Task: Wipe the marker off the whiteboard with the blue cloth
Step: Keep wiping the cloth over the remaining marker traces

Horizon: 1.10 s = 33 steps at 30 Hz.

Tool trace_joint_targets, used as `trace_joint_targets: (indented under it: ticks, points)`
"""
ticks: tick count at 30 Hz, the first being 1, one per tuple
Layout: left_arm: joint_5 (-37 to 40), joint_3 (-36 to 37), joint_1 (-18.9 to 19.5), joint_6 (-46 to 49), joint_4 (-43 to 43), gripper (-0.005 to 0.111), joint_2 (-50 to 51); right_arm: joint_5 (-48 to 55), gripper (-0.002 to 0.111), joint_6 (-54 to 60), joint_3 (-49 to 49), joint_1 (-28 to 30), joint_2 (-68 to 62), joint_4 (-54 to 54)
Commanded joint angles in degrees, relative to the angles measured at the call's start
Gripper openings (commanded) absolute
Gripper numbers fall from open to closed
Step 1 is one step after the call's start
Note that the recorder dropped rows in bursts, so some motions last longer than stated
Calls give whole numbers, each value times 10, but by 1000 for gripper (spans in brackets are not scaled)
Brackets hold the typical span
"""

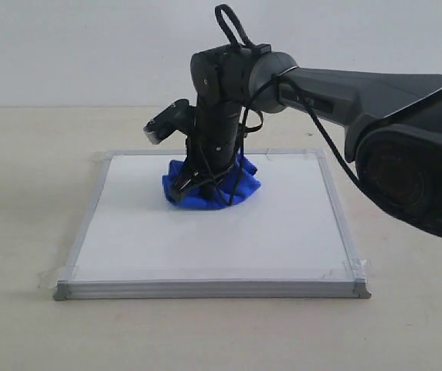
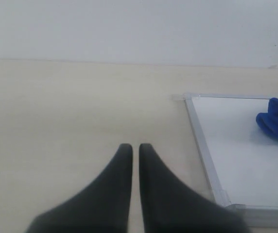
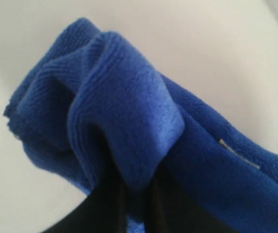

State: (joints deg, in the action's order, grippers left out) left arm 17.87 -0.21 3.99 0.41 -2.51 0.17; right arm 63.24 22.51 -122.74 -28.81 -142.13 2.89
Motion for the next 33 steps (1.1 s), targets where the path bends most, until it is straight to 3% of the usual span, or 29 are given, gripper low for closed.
trace_joint_targets:
  ticks: [1, 5, 10, 13, 16, 21, 25, 33]
  points:
    - [-5, 2, 1, 0, 2, 5, -2, 67, 0, 79, 9, -40, -13, 76]
    - [-5, 2, 1, 0, 2, 5, -2, 26, 0, 77, 9, -56, -13, 44]
    - [-5, 2, 1, 0, 2, 5, -2, -83, 0, -113, 9, -54, -13, -77]
    - [-5, 2, 1, 0, 2, 5, -2, -48, 0, -206, 9, -49, -13, -170]
    - [-5, 2, 1, 0, 2, 5, -2, 25, 0, -210, 9, -42, -13, -211]
    - [-5, 2, 1, 0, 2, 5, -2, 67, 0, -148, 9, -35, -13, -174]
    - [-5, 2, 1, 0, 2, 5, -2, 67, 0, -95, 9, -38, -10, -73]
    - [-5, 2, 1, 0, 2, 5, -2, 67, 0, -79, 26, -51, 3, 16]
